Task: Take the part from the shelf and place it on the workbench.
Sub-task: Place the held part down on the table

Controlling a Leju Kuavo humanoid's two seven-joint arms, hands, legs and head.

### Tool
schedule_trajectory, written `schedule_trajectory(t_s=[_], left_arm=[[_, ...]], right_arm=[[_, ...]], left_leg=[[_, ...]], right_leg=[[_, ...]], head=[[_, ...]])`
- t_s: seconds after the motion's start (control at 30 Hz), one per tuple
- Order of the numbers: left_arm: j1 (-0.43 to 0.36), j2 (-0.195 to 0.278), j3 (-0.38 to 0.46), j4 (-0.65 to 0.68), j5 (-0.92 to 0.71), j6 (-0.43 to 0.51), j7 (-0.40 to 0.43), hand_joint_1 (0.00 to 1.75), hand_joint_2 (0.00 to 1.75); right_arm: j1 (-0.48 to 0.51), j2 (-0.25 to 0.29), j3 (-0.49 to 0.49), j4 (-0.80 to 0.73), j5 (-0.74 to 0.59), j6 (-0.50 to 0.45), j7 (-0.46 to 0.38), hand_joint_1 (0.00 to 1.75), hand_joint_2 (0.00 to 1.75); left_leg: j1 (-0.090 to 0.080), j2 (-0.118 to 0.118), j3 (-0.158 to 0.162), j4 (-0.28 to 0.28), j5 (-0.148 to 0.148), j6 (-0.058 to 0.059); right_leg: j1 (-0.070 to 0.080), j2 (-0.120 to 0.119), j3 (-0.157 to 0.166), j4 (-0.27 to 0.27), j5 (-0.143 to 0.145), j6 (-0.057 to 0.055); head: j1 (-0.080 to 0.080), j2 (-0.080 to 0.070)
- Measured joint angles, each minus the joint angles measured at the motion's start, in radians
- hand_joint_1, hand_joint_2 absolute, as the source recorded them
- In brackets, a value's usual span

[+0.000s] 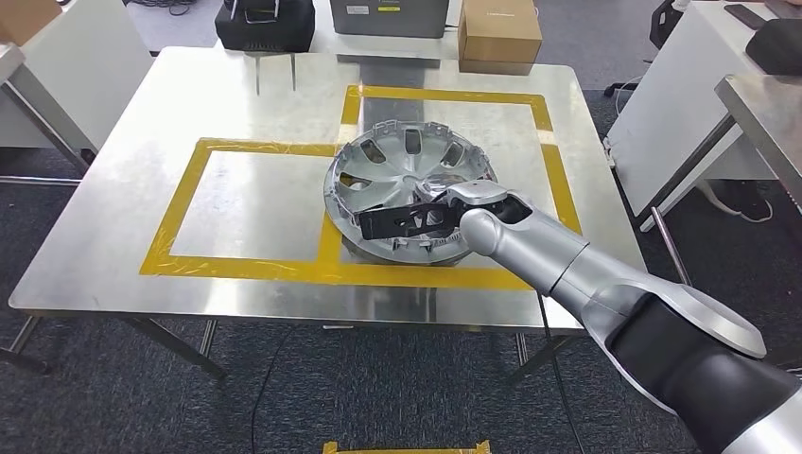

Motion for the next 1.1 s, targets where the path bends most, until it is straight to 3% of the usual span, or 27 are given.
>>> schedule_trajectory(t_s=[0.23, 0.3, 0.5, 0.63, 0.87, 1.1], left_arm=[[0.001, 0.000, 0.001, 0.000, 0.000, 0.004, 0.000, 0.00, 1.75], [0.001, 0.000, 0.001, 0.000, 0.000, 0.006, -0.003, 0.00, 1.75], [0.010, 0.000, 0.002, 0.000, 0.002, 0.021, -0.024, 0.00, 1.75], [0.013, 0.001, 0.005, 0.000, 0.009, 0.024, -0.060, 0.00, 1.75], [0.015, 0.006, 0.012, 0.000, 0.019, 0.031, -0.095, 0.00, 1.75], [0.016, 0.010, 0.030, 0.000, 0.034, 0.061, -0.095, 0.00, 1.75]], right_arm=[[0.002, 0.009, 0.008, 0.034, -0.049, -0.127, -0.028, 1.75, 1.75], [0.008, 0.010, 0.002, 0.038, -0.089, -0.207, -0.060, 1.75, 1.75], [0.060, 0.012, -0.094, -0.037, -0.351, -0.606, -0.309, 1.75, 1.75], [0.154, 0.010, -0.193, -0.241, -0.496, -0.752, -0.426, 1.75, 1.75], [0.310, -0.008, -0.324, -0.619, -0.570, -0.795, -0.519, 1.75, 1.75], [0.568, -0.012, -0.406, -0.924, -0.654, -0.798, -0.712, 1.75, 1.75]], left_leg=[[0.000, -0.004, 0.000, 0.000, 0.000, 0.000], [0.000, -0.006, 0.000, 0.000, 0.000, 0.000], [0.000, -0.008, 0.001, 0.000, 0.000, 0.000], [0.000, -0.013, 0.002, 0.000, 0.000, 0.000], [0.000, -0.021, 0.003, 0.000, 0.000, 0.000], [0.003, -0.034, 0.007, 0.000, 0.000, -0.001]], right_leg=[[0.000, 0.000, 0.000, 0.000, 0.000, 0.000], [0.000, 0.000, 0.000, 0.000, 0.000, 0.000], [0.000, -0.002, 0.002, 0.000, 0.000, 0.000], [0.000, -0.004, 0.003, 0.000, 0.000, 0.000], [0.000, -0.008, 0.006, -0.001, -0.001, -0.001], [0.003, -0.018, 0.014, -0.005, -0.004, -0.002]], head=[[0.000, 0.000], [0.000, 0.000], [0.000, 0.000], [0.000, 0.000], [-0.001, 0.000], [0.000, 0.000]])
